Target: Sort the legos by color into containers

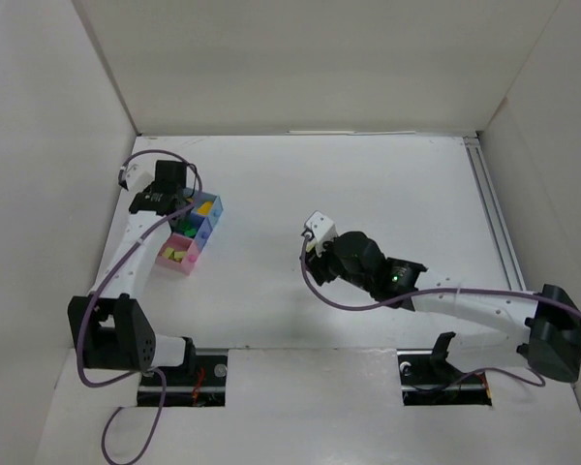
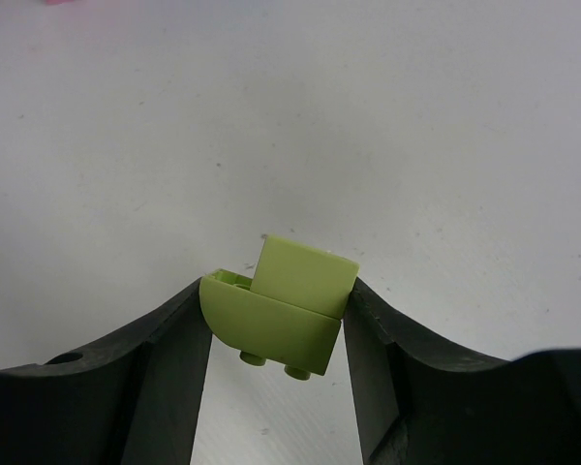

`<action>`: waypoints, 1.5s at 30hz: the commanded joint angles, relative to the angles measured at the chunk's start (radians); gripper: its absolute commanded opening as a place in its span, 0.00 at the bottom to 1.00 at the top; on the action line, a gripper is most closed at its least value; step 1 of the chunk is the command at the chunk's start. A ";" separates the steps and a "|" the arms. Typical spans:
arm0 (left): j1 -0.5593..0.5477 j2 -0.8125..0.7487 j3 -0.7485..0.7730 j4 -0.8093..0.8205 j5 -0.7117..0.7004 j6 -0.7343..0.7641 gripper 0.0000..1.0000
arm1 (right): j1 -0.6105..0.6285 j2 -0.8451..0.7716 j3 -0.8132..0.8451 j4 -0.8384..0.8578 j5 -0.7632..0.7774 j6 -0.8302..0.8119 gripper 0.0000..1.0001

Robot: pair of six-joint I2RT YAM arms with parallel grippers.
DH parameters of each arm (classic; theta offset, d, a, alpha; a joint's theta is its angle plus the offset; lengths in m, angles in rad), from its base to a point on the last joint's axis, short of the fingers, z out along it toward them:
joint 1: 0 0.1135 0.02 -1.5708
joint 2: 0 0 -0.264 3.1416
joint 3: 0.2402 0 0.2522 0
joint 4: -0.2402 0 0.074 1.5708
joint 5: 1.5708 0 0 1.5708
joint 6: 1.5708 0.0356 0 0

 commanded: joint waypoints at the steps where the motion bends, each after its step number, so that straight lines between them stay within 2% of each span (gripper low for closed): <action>1: 0.027 0.033 0.054 -0.006 -0.062 -0.026 0.15 | -0.033 -0.056 0.005 0.060 -0.043 0.015 0.28; 7: 0.082 0.058 0.072 0.014 -0.050 -0.003 0.15 | -0.079 -0.104 0.005 0.051 -0.074 0.004 0.29; 22: 0.091 0.067 0.071 0.032 -0.019 0.006 0.17 | -0.099 -0.095 0.007 0.023 -0.074 0.004 0.30; 28: 0.091 0.111 0.089 0.041 0.001 0.016 0.31 | -0.099 -0.095 0.007 0.023 -0.074 0.004 0.30; 35: 0.091 0.161 0.100 0.042 0.001 0.016 0.36 | -0.128 -0.084 0.007 0.023 -0.085 -0.005 0.30; 37: 0.091 0.184 0.100 0.061 0.001 0.016 0.43 | -0.128 -0.075 0.007 0.023 -0.094 -0.005 0.30; 42: 0.091 0.220 0.123 0.071 0.012 0.028 0.74 | -0.128 -0.056 0.016 0.023 -0.105 -0.014 0.30; 45: 0.091 0.220 0.135 0.048 0.021 0.037 0.80 | -0.128 -0.056 0.016 0.023 -0.118 -0.014 0.30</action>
